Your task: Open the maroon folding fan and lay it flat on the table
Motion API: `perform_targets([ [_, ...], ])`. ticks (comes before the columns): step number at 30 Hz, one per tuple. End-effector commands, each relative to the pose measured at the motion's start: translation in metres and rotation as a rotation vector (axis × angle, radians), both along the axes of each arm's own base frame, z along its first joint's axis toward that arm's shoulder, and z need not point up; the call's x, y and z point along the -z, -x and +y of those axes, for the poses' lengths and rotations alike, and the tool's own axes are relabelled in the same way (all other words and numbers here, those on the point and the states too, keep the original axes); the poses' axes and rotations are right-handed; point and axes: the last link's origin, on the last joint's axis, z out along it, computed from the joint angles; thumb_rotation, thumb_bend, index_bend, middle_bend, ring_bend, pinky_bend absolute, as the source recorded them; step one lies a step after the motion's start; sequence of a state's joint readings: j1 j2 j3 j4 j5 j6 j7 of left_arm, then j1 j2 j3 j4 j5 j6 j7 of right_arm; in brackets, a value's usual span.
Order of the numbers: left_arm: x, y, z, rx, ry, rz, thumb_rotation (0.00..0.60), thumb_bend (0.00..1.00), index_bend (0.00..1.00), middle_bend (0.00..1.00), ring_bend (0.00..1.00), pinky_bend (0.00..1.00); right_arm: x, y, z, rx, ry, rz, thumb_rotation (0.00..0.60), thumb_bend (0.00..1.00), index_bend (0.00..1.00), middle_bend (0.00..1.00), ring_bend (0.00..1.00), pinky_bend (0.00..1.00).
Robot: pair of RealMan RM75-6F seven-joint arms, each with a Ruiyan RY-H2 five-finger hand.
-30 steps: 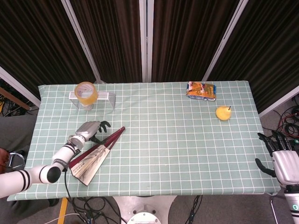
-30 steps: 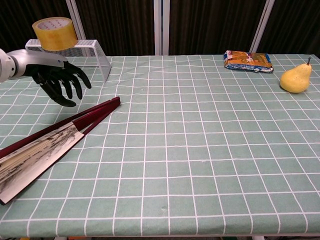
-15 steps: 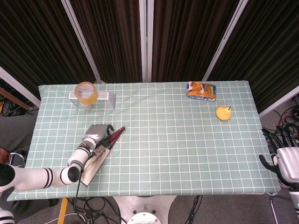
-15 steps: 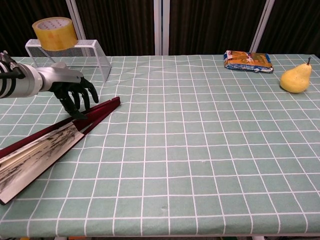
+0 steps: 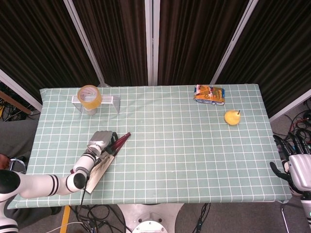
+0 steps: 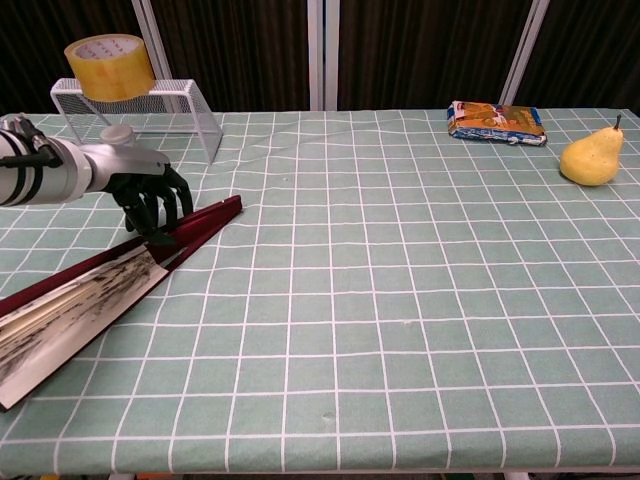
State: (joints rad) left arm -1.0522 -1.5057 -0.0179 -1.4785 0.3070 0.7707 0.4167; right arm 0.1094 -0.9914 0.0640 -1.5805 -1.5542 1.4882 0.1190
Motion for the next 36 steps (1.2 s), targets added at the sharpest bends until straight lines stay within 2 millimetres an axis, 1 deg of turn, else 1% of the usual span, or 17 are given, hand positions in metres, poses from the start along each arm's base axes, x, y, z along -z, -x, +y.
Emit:
perform_targets([
  [1,0.000,0.001,0.000,-0.005,0.000,-0.001,0.600,0.30,0.39,0.45,0.43,0.50,0.000,0.000,0.000,0.001,0.000,0.000,0.600,0.23,0.13,0.24,0.00,0.00],
  [8,0.001,0.006,0.000,-0.014,0.007,0.003,0.600,0.33,0.40,0.46,0.44,0.51,0.001,0.000,0.001,0.002,0.001,-0.003,0.600,0.23,0.13,0.24,0.00,0.00],
  [11,0.000,0.006,0.001,-0.013,0.002,-0.001,0.600,0.37,0.43,0.48,0.46,0.54,0.002,0.000,0.001,0.002,-0.001,-0.005,0.600,0.23,0.13,0.24,0.00,0.00],
  [13,0.001,0.007,0.001,-0.011,0.002,0.000,0.600,0.41,0.46,0.51,0.48,0.57,0.002,-0.001,0.001,0.001,-0.001,-0.006,0.600,0.23,0.13,0.24,0.00,0.00],
  [16,0.000,0.007,0.001,-0.009,0.000,-0.001,0.600,0.44,0.50,0.54,0.52,0.61,0.003,-0.001,0.001,0.000,-0.003,-0.007,0.600,0.23,0.13,0.24,0.00,0.00],
  [23,-0.006,0.009,0.003,-0.027,-0.013,-0.030,0.600,0.46,0.58,0.63,0.60,0.70,0.005,-0.003,0.000,-0.010,-0.012,-0.010,0.600,0.23,0.13,0.24,0.00,0.00],
  [26,-0.014,0.010,0.005,-0.036,-0.034,-0.054,0.600,0.46,0.60,0.65,0.62,0.72,0.007,-0.005,-0.001,-0.017,-0.023,-0.017,0.600,0.23,0.13,0.24,0.00,0.00],
  [33,-0.044,0.006,0.002,-0.021,-0.096,-0.145,0.600,0.45,0.63,0.68,0.63,0.73,0.013,-0.008,-0.006,-0.030,-0.063,-0.024,0.600,0.23,0.13,0.25,0.00,0.00],
  [36,-0.057,0.004,-0.001,-0.021,-0.115,-0.203,0.600,0.45,0.66,0.70,0.66,0.74,0.015,-0.010,-0.008,-0.038,-0.078,-0.025,0.600,0.23,0.13,0.25,0.00,0.00],
])
